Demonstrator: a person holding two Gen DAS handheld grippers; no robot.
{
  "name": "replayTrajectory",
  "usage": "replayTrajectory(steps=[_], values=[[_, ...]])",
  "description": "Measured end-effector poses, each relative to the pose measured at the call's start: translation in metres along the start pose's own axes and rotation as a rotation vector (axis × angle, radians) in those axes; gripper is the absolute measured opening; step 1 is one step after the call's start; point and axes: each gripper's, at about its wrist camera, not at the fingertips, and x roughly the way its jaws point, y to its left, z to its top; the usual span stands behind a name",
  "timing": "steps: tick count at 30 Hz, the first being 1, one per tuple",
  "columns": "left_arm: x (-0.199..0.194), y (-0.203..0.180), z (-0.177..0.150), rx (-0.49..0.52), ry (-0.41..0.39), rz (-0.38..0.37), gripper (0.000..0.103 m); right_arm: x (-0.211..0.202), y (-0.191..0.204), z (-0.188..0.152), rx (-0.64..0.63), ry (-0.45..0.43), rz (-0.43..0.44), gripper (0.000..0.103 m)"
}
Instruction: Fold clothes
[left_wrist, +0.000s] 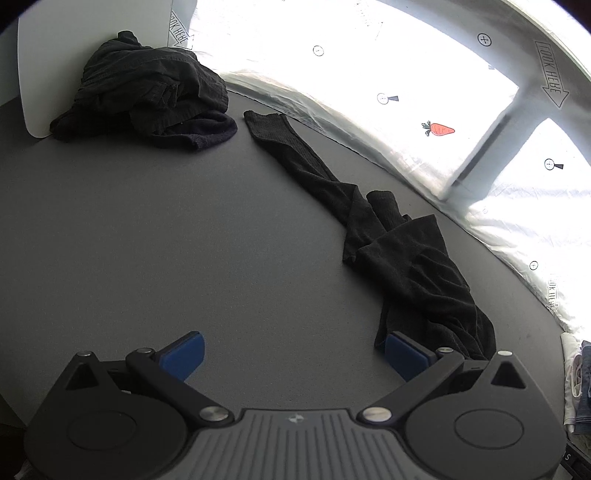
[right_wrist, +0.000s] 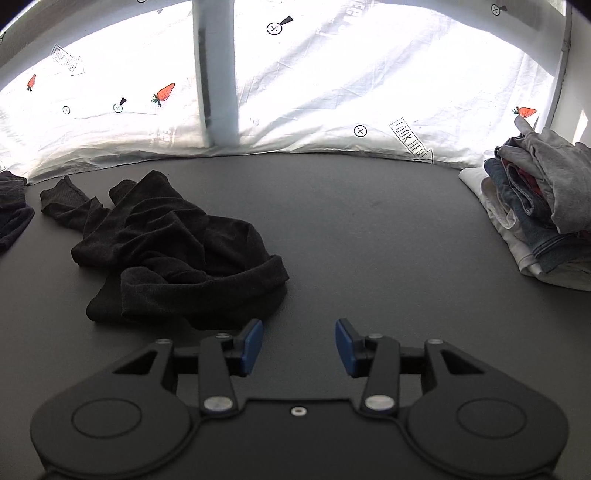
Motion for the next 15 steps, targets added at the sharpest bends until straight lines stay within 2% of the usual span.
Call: replayTrajectory(steps=[4, 10, 15], values=[[0.018, -0.010, 0.012, 0.001, 0.006, 0.001, 0.100, 0.020, -0.001, 0.018, -0.001, -0.013, 0.015, 0.046], [0.061, -0.028, 0.041, 0.013, 0.044, -0.001, 0.099, 0.078, 0.007, 0.057, -0.031, 0.006, 0.040, 0.046], [0.111, -0.046, 0.062, 0.086, 0.102, 0.010, 0.100, 0.133, 0.024, 0.084, -0.087, 0.052, 0.146, 0.049]])
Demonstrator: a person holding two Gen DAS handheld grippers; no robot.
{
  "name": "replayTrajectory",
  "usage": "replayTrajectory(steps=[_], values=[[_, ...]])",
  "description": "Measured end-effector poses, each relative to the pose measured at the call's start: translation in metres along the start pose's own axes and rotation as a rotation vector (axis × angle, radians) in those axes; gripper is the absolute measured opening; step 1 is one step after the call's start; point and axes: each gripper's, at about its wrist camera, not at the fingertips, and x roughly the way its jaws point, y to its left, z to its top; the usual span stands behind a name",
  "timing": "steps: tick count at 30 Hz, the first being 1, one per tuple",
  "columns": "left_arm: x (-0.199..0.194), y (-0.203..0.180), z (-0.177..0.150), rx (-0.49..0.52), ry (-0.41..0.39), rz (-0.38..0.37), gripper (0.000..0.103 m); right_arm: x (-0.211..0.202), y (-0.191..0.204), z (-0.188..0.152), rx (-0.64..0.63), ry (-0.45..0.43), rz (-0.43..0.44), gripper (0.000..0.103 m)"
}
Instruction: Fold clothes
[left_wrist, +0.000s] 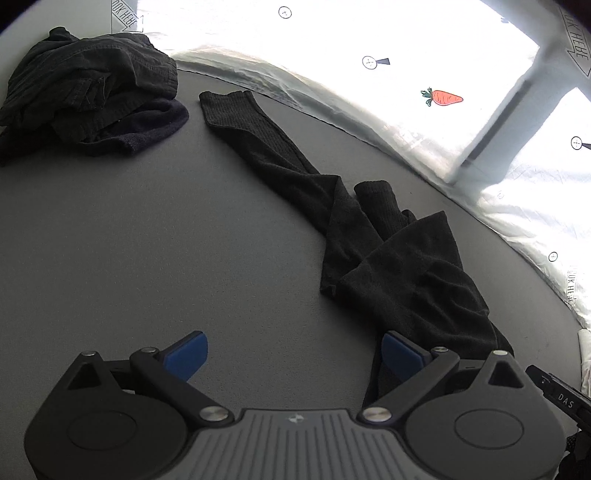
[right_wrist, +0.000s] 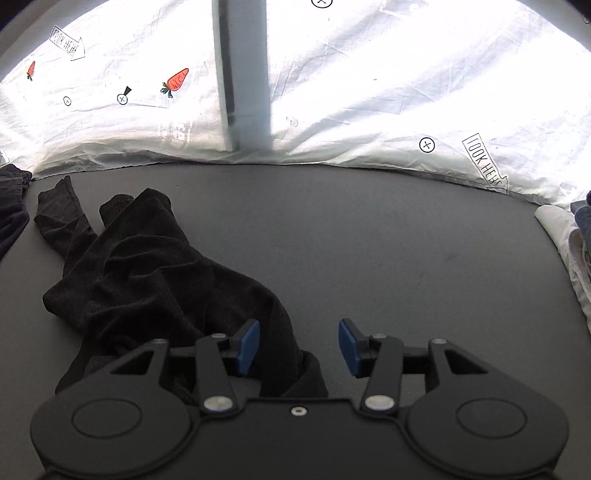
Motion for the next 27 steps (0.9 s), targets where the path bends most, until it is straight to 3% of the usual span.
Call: replayTrajectory(steps=[7, 10, 11, 13, 14, 17, 19, 21, 23, 25, 27], values=[[0.060, -0.022, 0.029, 0.037, 0.064, -0.007, 0.100, 0.066, 0.017, 0.022, -0.071, 0.109, 0.137, 0.047], [0.072, -0.033, 0.032, 0.056, 0.072, 0.017, 0.100, 0.066, 0.015, 0.021, -0.108, 0.085, 0.154, 0.002], [0.074, -0.036, 0.031, 0.064, 0.073, 0.027, 0.100, 0.060, 0.010, 0.021, -0.103, 0.050, 0.145, 0.000], [0.073, -0.039, 0.029, 0.080, 0.077, 0.036, 0.100, 0.040, -0.011, 0.018, -0.031, -0.029, 0.117, 0.000], [0.071, -0.040, 0.026, 0.087, 0.078, 0.037, 0.100, 0.026, -0.024, 0.016, -0.001, -0.076, 0.044, 0.000], [0.062, -0.039, 0.018, 0.106, 0.071, 0.042, 0.100, -0.025, -0.073, 0.010, 0.057, -0.202, -0.286, 0.000], [0.057, -0.037, 0.011, 0.108, 0.074, 0.039, 0.100, -0.047, -0.108, 0.007, 0.122, -0.189, -0.416, 0.000], [0.057, -0.035, 0.005, 0.101, 0.090, 0.031, 0.100, -0.055, -0.140, -0.001, 0.210, -0.138, -0.395, 0.000], [0.058, -0.036, -0.001, 0.088, 0.117, 0.041, 0.100, -0.055, -0.148, -0.008, 0.261, -0.113, -0.330, 0.005], [0.054, -0.038, -0.003, 0.088, 0.111, 0.049, 0.100, -0.046, -0.136, -0.011, 0.291, -0.104, -0.221, 0.016], [0.048, -0.040, -0.005, 0.100, 0.099, 0.055, 0.100, -0.028, -0.109, -0.008, 0.235, -0.083, -0.120, 0.033]])
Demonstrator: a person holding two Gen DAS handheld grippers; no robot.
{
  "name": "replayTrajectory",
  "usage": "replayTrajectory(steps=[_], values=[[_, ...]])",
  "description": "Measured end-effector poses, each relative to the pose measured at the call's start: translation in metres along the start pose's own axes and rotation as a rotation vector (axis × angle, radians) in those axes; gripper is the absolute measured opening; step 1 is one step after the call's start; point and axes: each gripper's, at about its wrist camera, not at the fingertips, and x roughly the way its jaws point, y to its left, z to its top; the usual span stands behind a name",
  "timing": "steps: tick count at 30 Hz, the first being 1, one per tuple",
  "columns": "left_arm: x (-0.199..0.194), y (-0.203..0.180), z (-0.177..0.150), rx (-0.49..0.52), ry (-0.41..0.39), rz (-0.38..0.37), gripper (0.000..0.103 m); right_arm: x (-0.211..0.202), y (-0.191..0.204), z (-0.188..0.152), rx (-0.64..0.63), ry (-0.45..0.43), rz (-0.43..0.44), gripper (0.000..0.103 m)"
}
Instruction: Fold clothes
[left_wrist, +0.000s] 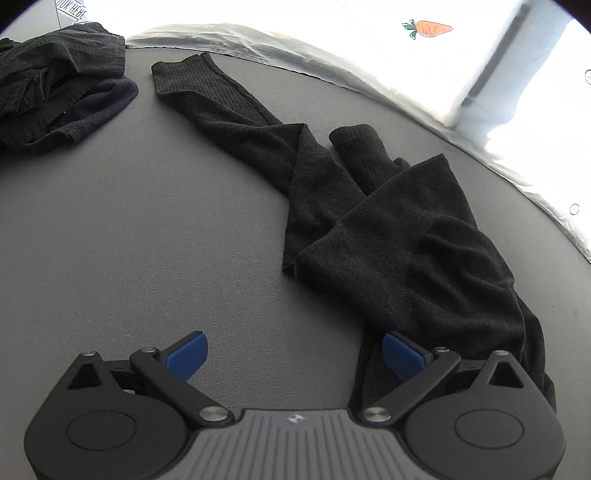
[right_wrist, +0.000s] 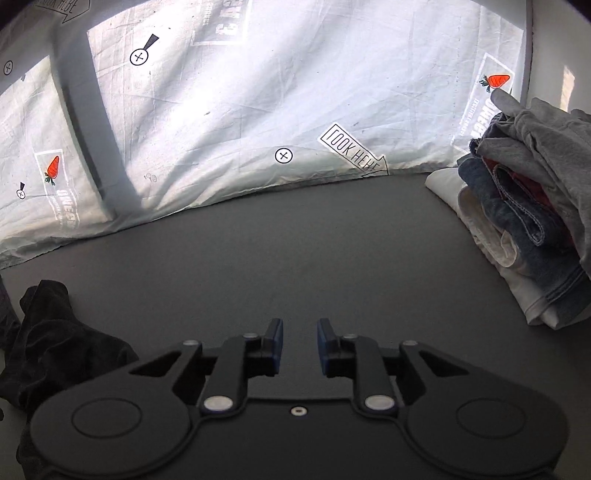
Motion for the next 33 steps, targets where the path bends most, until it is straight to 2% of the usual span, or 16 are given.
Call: replayTrajectory(steps=[4, 7, 8, 11, 13, 14, 15, 17, 19, 20, 22, 24, 27, 30, 32, 33], values=[[-0.007, -0.001, -0.006, 0.015, 0.000, 0.014, 0.100, 0.034, 0.070, -0.006, -0.171, 0.069, 0.190, 0.037], [-0.007, -0.002, -0.017, 0.034, 0.027, 0.013, 0.100, 0.056, 0.113, -0.006, -0.324, 0.108, 0.290, 0.054], [-0.006, -0.004, -0.021, 0.045, 0.038, 0.013, 0.100, 0.062, 0.125, -0.007, -0.390, 0.122, 0.301, 0.058], [-0.001, -0.009, -0.032, 0.089, 0.069, 0.018, 0.100, 0.079, 0.148, -0.011, -0.556, 0.186, 0.315, 0.059], [0.004, -0.012, -0.037, 0.117, 0.086, 0.031, 0.100, 0.082, 0.150, -0.012, -0.577, 0.192, 0.337, 0.051], [0.006, -0.013, -0.038, 0.126, 0.092, 0.037, 0.100, 0.080, 0.147, -0.012, -0.573, 0.182, 0.359, 0.020], [0.009, -0.015, -0.039, 0.136, 0.098, 0.043, 0.100, 0.076, 0.142, -0.009, -0.546, 0.171, 0.383, 0.005], [0.014, -0.017, -0.042, 0.151, 0.111, 0.064, 0.100, 0.062, 0.130, -0.005, -0.481, 0.110, 0.378, 0.004], [0.018, -0.017, -0.046, 0.161, 0.120, 0.082, 0.101, 0.038, 0.117, -0.002, -0.444, 0.005, 0.291, 0.004], [0.019, -0.016, -0.048, 0.163, 0.116, 0.081, 0.101, 0.026, 0.108, 0.001, -0.431, -0.055, 0.220, 0.004], [0.017, -0.014, -0.052, 0.166, 0.100, 0.078, 0.102, 0.001, 0.082, 0.008, -0.367, -0.153, 0.066, 0.004], [0.017, -0.013, -0.053, 0.167, 0.093, 0.075, 0.103, -0.027, 0.040, 0.010, -0.228, -0.217, -0.126, 0.004], [0.016, -0.013, -0.055, 0.164, 0.086, 0.077, 0.103, -0.050, -0.019, -0.005, -0.086, -0.189, -0.372, 0.005], [0.015, -0.013, -0.054, 0.162, 0.083, 0.079, 0.103, -0.046, -0.055, -0.036, -0.095, -0.036, -0.551, 0.004], [0.014, -0.013, -0.054, 0.163, 0.084, 0.078, 0.103, -0.047, -0.068, -0.051, -0.080, 0.036, -0.589, 0.005], [0.015, -0.014, -0.053, 0.164, 0.084, 0.077, 0.103, -0.051, -0.074, -0.057, -0.040, 0.049, -0.576, 0.013]])
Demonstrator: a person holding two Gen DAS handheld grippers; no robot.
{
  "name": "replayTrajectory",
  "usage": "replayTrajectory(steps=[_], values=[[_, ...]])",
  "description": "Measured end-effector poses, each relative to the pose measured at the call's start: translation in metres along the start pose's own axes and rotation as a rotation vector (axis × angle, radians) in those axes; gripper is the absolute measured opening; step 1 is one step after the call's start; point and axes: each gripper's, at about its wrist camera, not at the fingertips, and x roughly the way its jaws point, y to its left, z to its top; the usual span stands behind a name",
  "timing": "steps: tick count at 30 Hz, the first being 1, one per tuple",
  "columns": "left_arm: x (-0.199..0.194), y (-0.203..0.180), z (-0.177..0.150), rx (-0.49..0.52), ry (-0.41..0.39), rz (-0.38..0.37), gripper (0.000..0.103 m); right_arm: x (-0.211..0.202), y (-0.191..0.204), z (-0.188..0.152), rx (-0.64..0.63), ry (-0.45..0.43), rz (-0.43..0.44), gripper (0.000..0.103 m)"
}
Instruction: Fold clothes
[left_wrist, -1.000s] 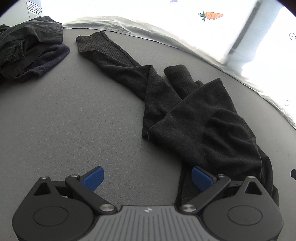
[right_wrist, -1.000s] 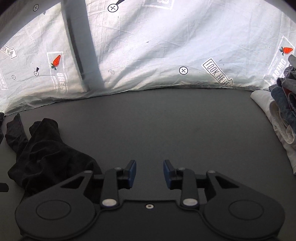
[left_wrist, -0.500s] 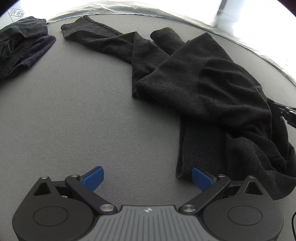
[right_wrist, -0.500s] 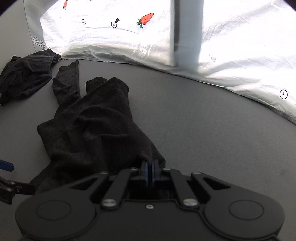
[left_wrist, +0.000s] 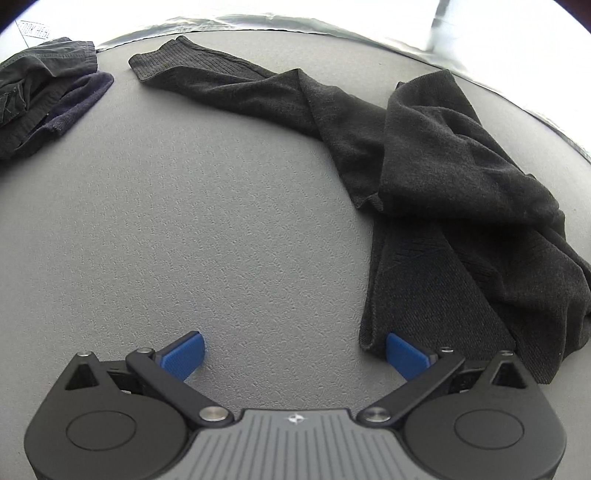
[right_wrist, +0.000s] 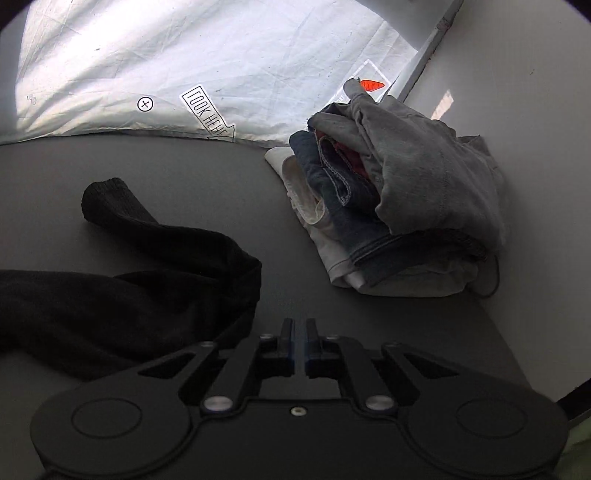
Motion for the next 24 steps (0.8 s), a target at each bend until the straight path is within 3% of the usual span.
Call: replayTrajectory(steps=[1, 2, 4, 10, 17, 20, 23, 24], values=[[0.001, 0.000, 0.000, 0.002, 0.000, -0.002, 0.103, -0.002, -0.005, -0.004, 0.049, 0.008, 0.020, 0.022], [0.000, 0.000, 0.000, 0.004, 0.000, -0.003, 0.103, -0.005, -0.003, -0.006, 0.077, 0.004, 0.041, 0.041], [0.000, -0.002, 0.000, 0.005, 0.002, -0.003, 0.103, -0.013, 0.008, -0.007, 0.087, -0.018, 0.106, 0.043], [-0.002, 0.009, 0.001, -0.021, 0.028, -0.004, 0.103, -0.044, 0.087, 0.010, -0.103, -0.123, 0.393, 0.045], [-0.006, 0.046, 0.002, -0.127, 0.023, 0.063, 0.103, -0.095, 0.211, 0.005, -0.559, -0.273, 0.711, 0.052], [-0.008, 0.060, 0.001, -0.159, 0.023, 0.075, 0.103, -0.109, 0.258, -0.008, -0.772, -0.356, 0.735, 0.055], [-0.006, 0.068, 0.000, -0.170, 0.032, 0.080, 0.103, -0.115, 0.297, -0.017, -0.954, -0.419, 0.723, 0.064], [-0.006, 0.069, 0.000, -0.170, 0.036, 0.081, 0.103, -0.114, 0.306, -0.018, -0.999, -0.430, 0.719, 0.063]])
